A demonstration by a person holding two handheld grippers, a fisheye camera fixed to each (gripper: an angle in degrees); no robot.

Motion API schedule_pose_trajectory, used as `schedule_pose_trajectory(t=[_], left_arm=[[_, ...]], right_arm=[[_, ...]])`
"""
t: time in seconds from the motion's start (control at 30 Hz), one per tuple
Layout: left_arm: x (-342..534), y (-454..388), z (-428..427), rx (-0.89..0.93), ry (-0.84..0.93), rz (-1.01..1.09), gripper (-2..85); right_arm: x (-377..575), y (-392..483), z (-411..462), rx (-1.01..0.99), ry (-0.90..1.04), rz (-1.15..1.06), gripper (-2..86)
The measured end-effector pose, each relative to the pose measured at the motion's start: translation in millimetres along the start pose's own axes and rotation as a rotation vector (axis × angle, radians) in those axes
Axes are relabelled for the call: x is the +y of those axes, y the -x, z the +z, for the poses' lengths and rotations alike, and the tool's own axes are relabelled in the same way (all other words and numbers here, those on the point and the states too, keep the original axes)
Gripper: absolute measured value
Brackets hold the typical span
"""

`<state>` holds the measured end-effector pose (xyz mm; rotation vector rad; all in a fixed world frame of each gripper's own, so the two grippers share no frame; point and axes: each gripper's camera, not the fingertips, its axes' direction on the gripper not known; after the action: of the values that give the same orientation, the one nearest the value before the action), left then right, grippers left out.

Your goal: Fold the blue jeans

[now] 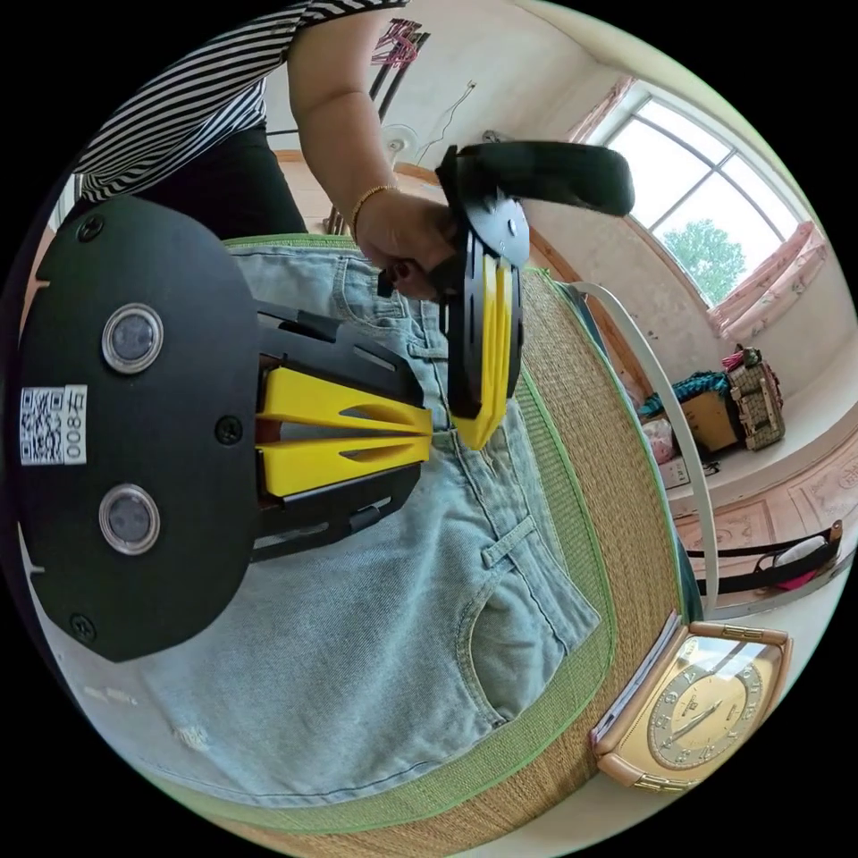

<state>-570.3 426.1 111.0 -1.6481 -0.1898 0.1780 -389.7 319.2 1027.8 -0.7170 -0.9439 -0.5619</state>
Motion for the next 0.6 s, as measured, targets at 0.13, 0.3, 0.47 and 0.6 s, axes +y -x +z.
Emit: schedule_pose_trajectory(t=[0.13, 0.3, 0.47, 0.6], left_arm=[[-5, -3, 0, 0.05, 0.014, -0.017, 0.1], [-11, -15, 1, 0.04, 0.007, -0.014, 0.1], [-18, -33, 4, 0.004, 0.012, 0.001, 0.1], [-25, -47, 6, -0.004, 0.014, 0.004, 0.1]], right_arm=[[35, -6, -32, 0.026, -0.063, 0.077, 0.2], [83, -30, -58, 0.066, -0.107, 0.264, 0.2], [100, -31, -57, 0.086, -0.085, 0.298, 0.2], [109, -26, -67, 0.107, -0.057, 0.294, 0.1]])
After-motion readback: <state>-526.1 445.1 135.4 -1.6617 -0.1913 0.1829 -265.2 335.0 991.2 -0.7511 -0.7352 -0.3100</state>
